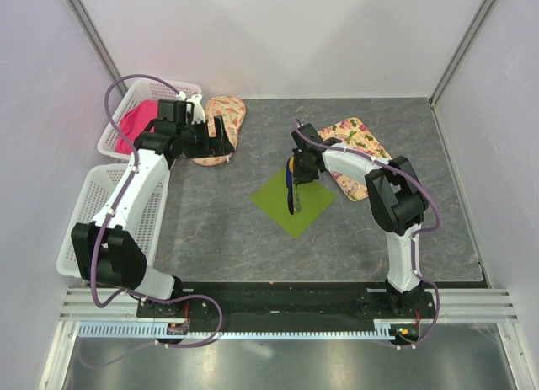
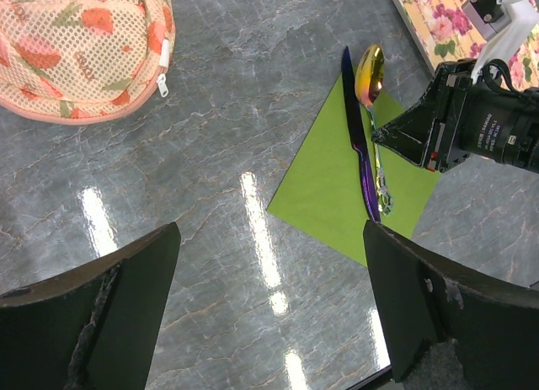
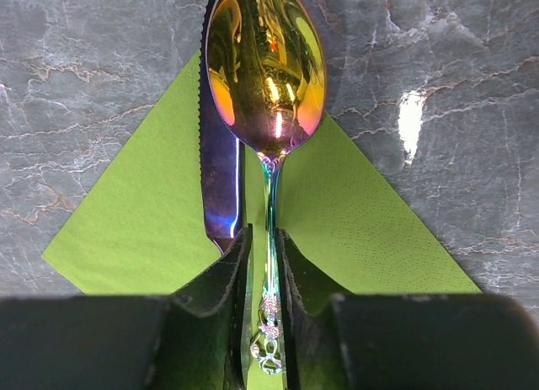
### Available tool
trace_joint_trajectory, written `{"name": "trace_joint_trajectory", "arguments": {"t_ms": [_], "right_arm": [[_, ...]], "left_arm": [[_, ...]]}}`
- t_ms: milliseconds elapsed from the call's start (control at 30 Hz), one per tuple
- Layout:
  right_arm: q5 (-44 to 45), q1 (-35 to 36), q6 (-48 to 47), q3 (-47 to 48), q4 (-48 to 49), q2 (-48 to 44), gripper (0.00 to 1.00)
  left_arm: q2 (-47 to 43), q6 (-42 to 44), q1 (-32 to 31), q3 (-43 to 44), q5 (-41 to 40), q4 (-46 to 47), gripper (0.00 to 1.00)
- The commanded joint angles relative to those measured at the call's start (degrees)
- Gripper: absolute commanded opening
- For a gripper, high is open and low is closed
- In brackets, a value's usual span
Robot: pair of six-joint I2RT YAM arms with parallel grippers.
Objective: Place the utensils on the paper napkin and roll it up
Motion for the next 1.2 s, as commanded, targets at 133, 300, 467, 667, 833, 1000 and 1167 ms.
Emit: {"name": "trace_joint_trajectory", "arguments": {"t_ms": [133,300,467,667,833,1000,1167], "right_arm": [[-0.69,0.04,-0.71,2.28,-0.18,-2.48,0.25],[-3.5,-0.66,-5.71,3.96,-0.27,-7.92,0.3],[-9.02,-1.89,-11.6,2.82,-0.19,-14.07,0.52],[-23.61,-7.76,-17.59,-2.09,1.83,-19.96,0.97],[-33.98,-14.01,-14.61,-8.85,6.57,-22.61,0.98],[-39.53,-17.18,-13.81,-12.56,8.34,-24.37,0.98],[-40.76,-18.15,-14.16,-15.2,8.6,-25.07,0.98]], "left_arm": [[-0.92,1.14,0.38,1.43,2.54,1.82,1.0],[-3.65,8.95,0.38,2.57,5.43,1.65,1.0],[-6.72,19.84,0.38,2.49,16.65,1.64,1.0],[-6.55,26.37,0.46,2.58,30.3,2.08,1.0],[-2.42,30.31,-1.55,3.11,39.8,3.57,1.0],[-6.98,46.18,-18.93,-12.41,27.07,12.88,1.0],[-6.82,56.95,-31.77,-20.97,20.91,19.38,0.88]]}}
